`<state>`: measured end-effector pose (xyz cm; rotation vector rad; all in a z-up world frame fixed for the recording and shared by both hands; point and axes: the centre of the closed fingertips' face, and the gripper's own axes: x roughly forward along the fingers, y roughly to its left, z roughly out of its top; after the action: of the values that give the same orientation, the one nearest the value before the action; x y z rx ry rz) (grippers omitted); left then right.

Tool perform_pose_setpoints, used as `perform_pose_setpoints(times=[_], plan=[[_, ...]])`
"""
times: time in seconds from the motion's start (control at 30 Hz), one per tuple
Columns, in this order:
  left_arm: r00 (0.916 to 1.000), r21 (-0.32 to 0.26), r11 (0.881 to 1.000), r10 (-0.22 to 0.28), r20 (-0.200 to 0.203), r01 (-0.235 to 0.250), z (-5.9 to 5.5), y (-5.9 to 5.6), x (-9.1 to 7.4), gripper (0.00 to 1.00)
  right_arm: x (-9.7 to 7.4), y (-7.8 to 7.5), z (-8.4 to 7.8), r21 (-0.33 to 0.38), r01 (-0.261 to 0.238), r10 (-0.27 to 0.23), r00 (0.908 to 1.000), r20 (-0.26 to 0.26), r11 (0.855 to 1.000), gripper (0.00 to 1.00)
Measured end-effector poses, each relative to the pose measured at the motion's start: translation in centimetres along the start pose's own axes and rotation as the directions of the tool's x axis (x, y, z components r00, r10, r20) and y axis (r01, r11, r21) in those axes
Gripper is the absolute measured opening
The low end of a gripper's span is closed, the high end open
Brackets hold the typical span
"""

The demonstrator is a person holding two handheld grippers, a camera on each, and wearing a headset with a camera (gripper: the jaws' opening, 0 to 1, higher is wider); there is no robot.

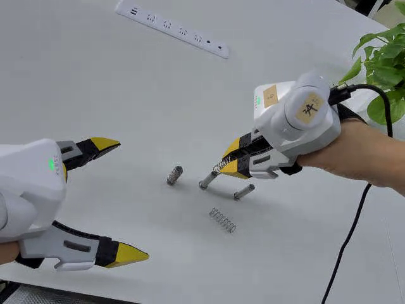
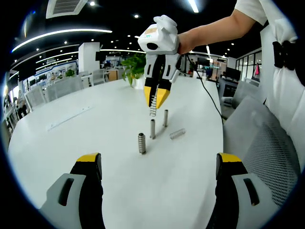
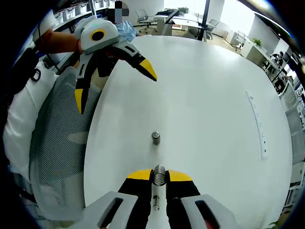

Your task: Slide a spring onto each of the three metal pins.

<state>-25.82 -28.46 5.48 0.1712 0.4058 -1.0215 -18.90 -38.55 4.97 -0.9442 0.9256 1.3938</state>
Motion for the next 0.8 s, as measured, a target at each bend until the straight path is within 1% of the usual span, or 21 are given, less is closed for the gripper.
perform_pose_setpoints(times=[0.43,0.8], plan=[[0.9999,-0.009,1.000,-0.013,0.007,0.013,0.1,-0.2,0.3,0.99,0.7,0.0,-0.5,0.005,-0.022,0.022,0.9996,-0.017,1.000,0.07],[0.9998,-0.016,1.000,-0.017,0.012,0.017,0.2,-0.3,0.4,0.99,1.1,-0.1,-0.7,0.004,-0.026,0.026,0.9994,-0.023,1.000,0.07]])
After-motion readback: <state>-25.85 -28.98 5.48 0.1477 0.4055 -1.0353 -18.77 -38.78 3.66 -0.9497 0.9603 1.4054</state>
